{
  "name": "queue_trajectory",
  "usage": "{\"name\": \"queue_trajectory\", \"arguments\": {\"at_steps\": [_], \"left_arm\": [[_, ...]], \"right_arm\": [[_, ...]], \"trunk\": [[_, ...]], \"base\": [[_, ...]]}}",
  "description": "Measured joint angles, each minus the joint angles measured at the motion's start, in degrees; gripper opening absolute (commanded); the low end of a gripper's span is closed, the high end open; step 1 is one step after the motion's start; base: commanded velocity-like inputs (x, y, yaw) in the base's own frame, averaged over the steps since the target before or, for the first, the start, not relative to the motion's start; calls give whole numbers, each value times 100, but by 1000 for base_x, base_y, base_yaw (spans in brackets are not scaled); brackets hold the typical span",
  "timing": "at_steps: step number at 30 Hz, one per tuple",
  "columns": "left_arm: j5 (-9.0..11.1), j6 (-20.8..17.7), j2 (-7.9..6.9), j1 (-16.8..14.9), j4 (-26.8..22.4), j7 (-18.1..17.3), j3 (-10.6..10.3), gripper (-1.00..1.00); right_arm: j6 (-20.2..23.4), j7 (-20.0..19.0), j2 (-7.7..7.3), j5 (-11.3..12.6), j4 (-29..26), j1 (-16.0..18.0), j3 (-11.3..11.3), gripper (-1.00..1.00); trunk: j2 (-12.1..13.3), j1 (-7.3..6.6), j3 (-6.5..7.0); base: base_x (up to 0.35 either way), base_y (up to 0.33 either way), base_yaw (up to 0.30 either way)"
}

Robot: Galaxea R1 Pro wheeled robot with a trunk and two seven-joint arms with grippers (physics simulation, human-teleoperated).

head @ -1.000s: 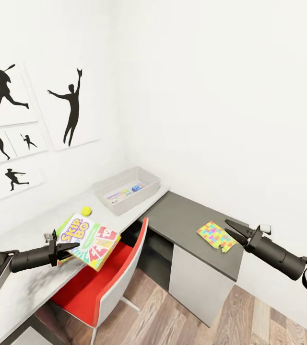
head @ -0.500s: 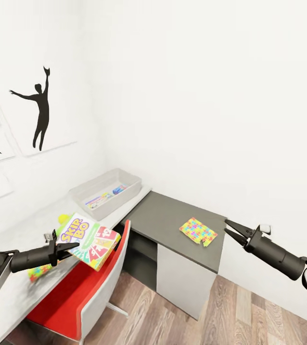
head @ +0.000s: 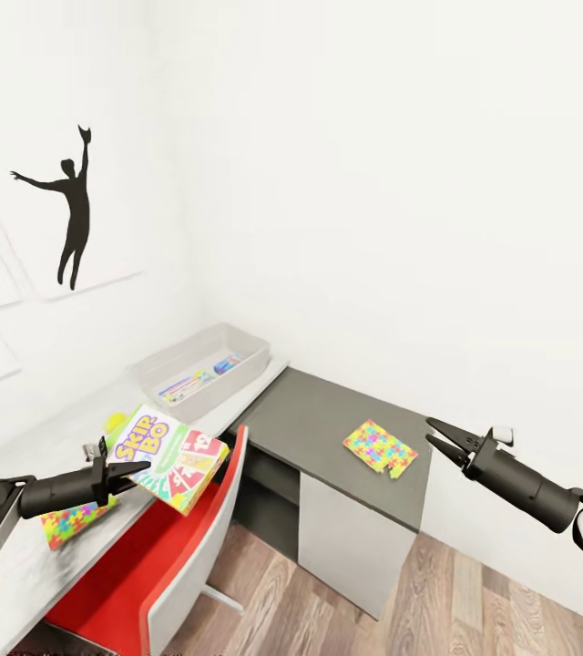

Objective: Put all the toys in the child's room - the three board games (two on the bed and one on the table), the two jigsaw puzzles on the table, and the tennis ball on the table - inside the toy box on the table in the child's room.

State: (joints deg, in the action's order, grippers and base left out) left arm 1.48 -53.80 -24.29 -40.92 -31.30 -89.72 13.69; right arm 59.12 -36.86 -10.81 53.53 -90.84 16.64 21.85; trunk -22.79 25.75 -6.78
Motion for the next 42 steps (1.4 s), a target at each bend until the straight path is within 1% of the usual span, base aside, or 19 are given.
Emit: {"name": "queue_trajectory", "arguments": {"at_steps": [6, 15, 20, 33, 39, 42], "left_arm": [[7, -1, 0, 3, 0, 0, -2, -100], [5, 0, 3, 3, 0, 1, -2, -100], [11, 184, 3, 3, 0, 1, -2, -100], [17, 246, 4, 1, 1, 0, 1, -100], [18, 246, -11, 1, 1, 0, 1, -100], [16, 245, -14, 2, 1, 0, 0, -100]], "right_arm": [[-14, -4, -34, -52, 51, 1, -5, 100], [-34, 18, -18, -64, 67, 1, -22, 100], [-41, 23, -19, -64, 67, 0, -1, 100], [-41, 33, -1, -56, 65, -1, -23, 100], [-40, 43, 0, -56, 46, -1, -29, 100], [-43, 45, 0, -57, 42, 0, -39, 100]], "trunk": [[0, 0, 0], [0, 0, 0], [-1, -2, 0], [-1, -1, 0], [-1, -3, 0], [-1, -3, 0]], "base": [[0, 0, 272], [6, 0, 291], [160, 0, 261], [54, 0, 22], [256, 0, 8], [292, 0, 150]]}}
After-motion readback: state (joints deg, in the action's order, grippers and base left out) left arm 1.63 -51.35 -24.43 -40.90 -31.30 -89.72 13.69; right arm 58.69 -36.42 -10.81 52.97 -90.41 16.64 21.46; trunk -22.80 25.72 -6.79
